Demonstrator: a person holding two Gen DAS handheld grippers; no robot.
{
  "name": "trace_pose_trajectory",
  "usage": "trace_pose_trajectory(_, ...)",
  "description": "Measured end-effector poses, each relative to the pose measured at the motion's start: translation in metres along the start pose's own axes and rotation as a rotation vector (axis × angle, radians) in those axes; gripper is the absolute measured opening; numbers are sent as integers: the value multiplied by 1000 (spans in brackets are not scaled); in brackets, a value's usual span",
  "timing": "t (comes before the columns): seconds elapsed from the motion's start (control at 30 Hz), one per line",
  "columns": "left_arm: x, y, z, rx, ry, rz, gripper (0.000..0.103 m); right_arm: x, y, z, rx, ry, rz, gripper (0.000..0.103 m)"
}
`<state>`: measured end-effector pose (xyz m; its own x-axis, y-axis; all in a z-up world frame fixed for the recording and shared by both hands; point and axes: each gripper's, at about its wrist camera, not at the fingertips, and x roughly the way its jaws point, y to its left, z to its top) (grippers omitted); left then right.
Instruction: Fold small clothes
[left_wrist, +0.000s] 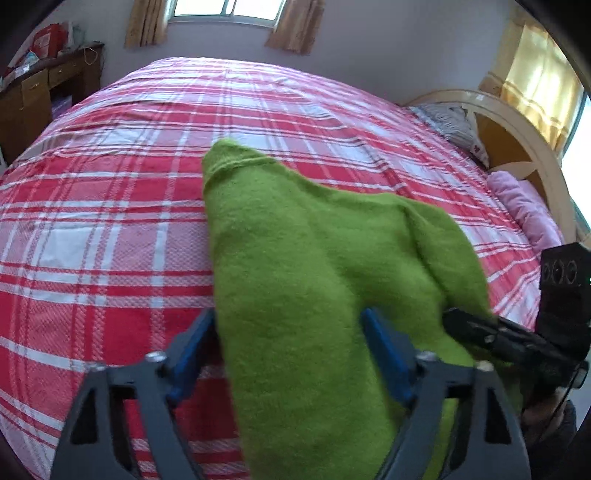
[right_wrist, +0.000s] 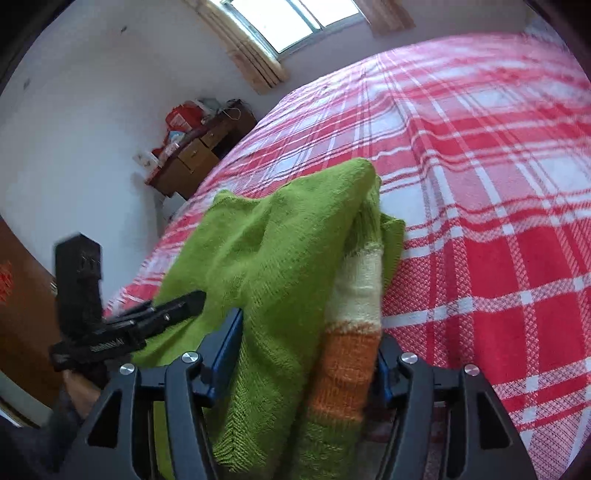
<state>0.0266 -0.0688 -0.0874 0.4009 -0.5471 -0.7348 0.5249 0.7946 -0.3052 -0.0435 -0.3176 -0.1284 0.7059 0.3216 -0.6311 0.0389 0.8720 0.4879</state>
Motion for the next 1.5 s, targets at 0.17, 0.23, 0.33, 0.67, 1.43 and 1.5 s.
trace_pose_trajectory(0.17, -7, -7, -7, 4, -32, 22, 57, -2, 13, -5, -9, -4, -55, 41)
trace_pose_trajectory(0.23, -11, -10, -7, 0, -36, 34, 47, -5, 18, -8, -9, -17, -84, 40)
trace_pose_trajectory(0.33, -17, -12, -9, -17, -36, 44, 40, -11, 31, -12, -30, -31, -148, 38)
trace_pose_trajectory(0.67, -43, -9, -20, -52, -21, 105, 37, -32, 84, -34, -126, -90, -238, 37)
trace_pose_trajectory(1.43, -114, 80, -41, -204, -134, 309, 35, 23, 206, -43, -274, -46, -55, 37)
trace_pose_trajectory(1.5, -121, 91, -40, -223, -148, 327, 35, 29, 218, -41, -302, -46, -41, 36)
